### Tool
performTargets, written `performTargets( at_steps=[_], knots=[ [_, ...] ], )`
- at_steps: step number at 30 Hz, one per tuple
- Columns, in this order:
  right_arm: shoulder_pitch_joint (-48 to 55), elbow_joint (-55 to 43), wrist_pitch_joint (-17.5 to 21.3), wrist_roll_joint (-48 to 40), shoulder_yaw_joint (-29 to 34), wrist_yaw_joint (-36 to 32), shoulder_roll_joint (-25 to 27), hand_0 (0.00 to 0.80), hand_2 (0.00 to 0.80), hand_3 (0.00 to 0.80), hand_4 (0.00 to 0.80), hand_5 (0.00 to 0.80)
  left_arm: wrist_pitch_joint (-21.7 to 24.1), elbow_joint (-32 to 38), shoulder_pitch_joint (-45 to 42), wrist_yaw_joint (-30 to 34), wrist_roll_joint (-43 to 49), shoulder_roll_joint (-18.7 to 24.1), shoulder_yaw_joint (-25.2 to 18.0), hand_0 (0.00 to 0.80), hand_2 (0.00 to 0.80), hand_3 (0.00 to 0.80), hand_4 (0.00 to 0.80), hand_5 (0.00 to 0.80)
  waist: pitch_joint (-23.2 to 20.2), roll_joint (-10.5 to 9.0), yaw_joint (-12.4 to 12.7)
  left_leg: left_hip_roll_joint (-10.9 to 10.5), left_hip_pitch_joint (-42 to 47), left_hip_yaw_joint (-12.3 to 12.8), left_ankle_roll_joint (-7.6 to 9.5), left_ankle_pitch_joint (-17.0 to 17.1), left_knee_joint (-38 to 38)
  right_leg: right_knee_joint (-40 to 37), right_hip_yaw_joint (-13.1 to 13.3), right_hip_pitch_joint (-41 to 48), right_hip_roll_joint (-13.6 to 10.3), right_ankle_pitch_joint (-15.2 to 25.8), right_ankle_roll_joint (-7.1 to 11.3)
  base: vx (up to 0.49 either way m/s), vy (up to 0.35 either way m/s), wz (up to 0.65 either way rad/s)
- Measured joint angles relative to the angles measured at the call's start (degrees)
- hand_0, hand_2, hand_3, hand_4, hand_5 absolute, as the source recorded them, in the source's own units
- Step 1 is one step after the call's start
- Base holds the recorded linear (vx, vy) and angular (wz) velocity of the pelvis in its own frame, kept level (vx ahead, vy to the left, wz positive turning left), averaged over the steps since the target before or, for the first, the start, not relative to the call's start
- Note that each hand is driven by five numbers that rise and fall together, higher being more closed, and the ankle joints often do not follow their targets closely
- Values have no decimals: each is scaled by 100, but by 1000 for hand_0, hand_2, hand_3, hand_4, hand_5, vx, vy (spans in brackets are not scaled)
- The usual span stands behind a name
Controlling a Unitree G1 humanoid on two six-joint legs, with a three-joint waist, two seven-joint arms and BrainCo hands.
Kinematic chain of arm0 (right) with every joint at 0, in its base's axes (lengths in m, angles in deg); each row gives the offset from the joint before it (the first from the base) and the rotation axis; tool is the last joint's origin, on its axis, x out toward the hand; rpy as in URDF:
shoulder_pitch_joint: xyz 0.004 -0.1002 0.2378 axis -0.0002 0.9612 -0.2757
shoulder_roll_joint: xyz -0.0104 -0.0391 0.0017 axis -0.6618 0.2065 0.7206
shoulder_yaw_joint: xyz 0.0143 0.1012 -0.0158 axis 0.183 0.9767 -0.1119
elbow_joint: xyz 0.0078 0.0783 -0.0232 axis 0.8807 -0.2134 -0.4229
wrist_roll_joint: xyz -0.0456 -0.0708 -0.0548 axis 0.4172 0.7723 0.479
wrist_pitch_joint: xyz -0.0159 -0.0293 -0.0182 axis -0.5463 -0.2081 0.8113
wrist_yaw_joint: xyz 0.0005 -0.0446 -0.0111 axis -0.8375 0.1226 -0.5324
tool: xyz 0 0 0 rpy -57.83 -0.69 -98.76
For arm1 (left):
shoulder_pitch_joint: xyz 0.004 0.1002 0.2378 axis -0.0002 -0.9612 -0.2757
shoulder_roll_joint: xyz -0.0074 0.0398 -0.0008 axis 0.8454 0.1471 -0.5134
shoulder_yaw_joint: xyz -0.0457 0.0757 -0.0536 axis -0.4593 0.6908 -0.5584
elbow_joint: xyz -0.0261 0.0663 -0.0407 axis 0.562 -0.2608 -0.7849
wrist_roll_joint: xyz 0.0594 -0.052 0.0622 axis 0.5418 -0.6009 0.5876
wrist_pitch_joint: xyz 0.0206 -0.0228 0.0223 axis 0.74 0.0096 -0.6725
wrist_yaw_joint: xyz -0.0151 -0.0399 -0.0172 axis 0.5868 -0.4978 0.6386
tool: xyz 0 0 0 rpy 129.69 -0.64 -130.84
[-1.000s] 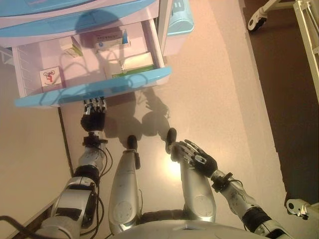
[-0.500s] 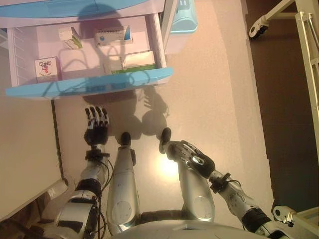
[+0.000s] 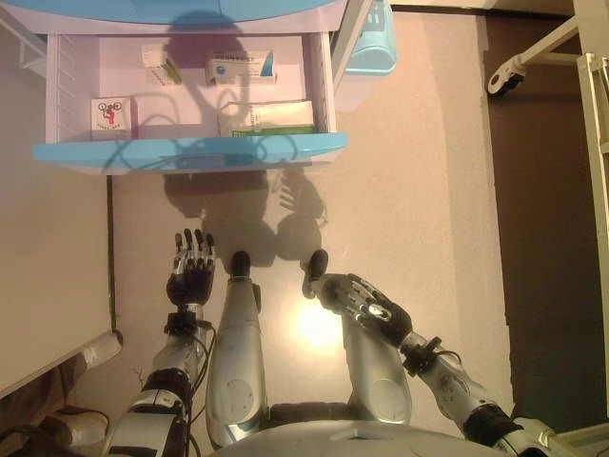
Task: Open the drawer and pick up the medicine
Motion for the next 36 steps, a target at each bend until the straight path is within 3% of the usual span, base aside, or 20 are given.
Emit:
performTargets(
  at_steps=[4,9,13,18,21,25,27,33,36],
  knots=[
    [4,0,326,219,37,469,-24,0,0,0,0,0,16,-20,-135,-265,528,37,10,0,0,0,0,0,0,1,3,-13,45,6,0,0,-1,-1,4,27,-14,0,0,59,40,1],
    [98,-438,1156,1302,388,1831,146,0,0,0,0,0,129,71,-366,-805,1357,156,30,0,0,0,0,0,1,3,3,-20,139,20,-8,-6,-18,-34,9,123,-23,0,3,81,21,-1],
    [346,-1829,1662,2490,954,2822,742,0,0,0,0,0,189,288,-876,-1194,2139,374,138,0,0,0,0,0,4,7,-6,-18,247,55,-10,-13,-38,-104,13,234,-24,3,6,87,54,-3],
    [452,-3152,1942,3694,2048,3249,1885,0,0,0,0,0,269,465,-1510,-1257,2698,560,134,0,0,0,0,0,6,19,28,-61,408,183,59,6,-191,-285,64,367,-81,69,110,63,92,-3],
    [321,-3586,1996,4452,2498,3389,2584,0,0,0,0,0,400,429,-1672,-1258,2768,619,117,0,0,0,0,0,5,64,42,-77,541,286,142,0,-290,-473,104,525,-96,144,207,-26,63,-4],
    [-277,-4294,1847,5401,2622,3419,3500,0,0,0,0,0,508,438,-1706,-1264,2773,648,62,0,0,0,0,0,10,117,57,-98,531,400,224,-28,-314,-694,184,586,-103,266,319,36,34,-7],
    [-514,-4399,1843,5552,2694,3379,3623,0,0,0,0,0,525,455,-1701,-1267,2783,691,61,0,0,0,0,0,10,127,91,-111,567,403,265,-54,-311,-722,178,652,-103,301,317,26,44,3],
    [-2305,-4504,1217,5688,2330,2983,4102,0,0,0,0,0,634,557,-1697,-1439,2991,698,64,0,0,0,0,0,9,137,286,-203,558,440,378,-92,-320,-912,185,734,-194,419,431,18,16,2],
    [-3091,-4501,986,5687,1866,2821,4110,0,0,0,0,0,632,658,-1685,-1491,3004,699,66,0,0,0,0,0,12,148,437,-222,565,419,416,-102,-315,-987,157,799,-213,441,465,40,-3,6]
  ],
)
